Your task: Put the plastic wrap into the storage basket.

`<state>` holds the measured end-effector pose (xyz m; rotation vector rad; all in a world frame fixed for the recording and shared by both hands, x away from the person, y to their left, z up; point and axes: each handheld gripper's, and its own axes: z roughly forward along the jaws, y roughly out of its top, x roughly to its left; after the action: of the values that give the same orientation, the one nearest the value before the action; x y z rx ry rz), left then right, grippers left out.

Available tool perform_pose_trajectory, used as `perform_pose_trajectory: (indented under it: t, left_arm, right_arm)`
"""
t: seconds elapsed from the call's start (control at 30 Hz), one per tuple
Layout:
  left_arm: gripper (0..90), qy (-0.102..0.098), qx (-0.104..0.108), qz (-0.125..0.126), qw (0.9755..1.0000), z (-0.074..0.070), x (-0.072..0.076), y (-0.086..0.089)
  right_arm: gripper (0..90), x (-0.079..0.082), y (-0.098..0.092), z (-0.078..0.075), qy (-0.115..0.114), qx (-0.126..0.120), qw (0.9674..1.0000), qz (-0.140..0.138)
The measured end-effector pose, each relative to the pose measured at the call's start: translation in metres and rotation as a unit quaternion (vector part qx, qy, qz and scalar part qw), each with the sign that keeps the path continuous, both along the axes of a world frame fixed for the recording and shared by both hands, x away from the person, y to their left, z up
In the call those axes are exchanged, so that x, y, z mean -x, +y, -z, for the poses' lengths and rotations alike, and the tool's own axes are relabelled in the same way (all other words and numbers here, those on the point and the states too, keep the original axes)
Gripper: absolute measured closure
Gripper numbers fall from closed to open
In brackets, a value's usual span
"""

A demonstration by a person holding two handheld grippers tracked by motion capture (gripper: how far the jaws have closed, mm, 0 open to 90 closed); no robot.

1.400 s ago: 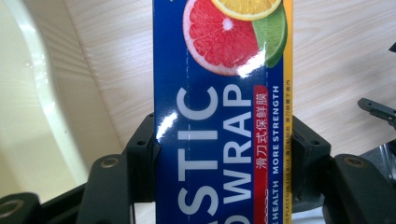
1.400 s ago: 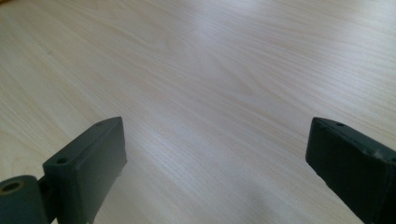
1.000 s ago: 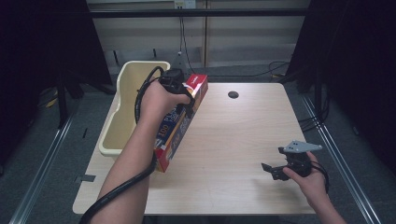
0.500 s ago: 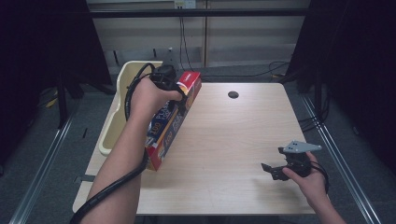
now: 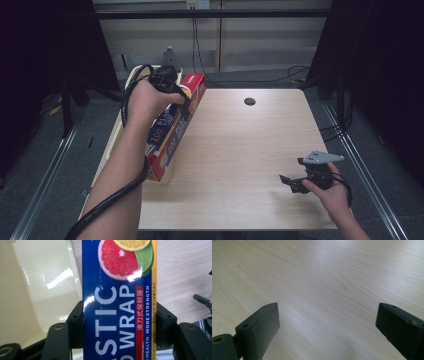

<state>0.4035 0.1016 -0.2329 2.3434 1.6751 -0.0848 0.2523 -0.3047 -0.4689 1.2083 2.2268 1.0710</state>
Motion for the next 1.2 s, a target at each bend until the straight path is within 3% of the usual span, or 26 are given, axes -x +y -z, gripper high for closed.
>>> perform_pose_trajectory:
  t: [0.43,1.2]
  left_arm:
    - [40.8,0.001,-0.001,-0.007,1.0000,-0.008,0.002,0.016]
    - [40.8,-0.009,-0.005,-0.046,0.9989,-0.013,0.004,0.043]
  right_arm:
    - [5.0,0.000,0.001,0.000,-0.002,0.004,1.0000,-0.003]
    - [5.1,0.000,0.002,0.000,-0.003,0.005,1.0000,-0.003]
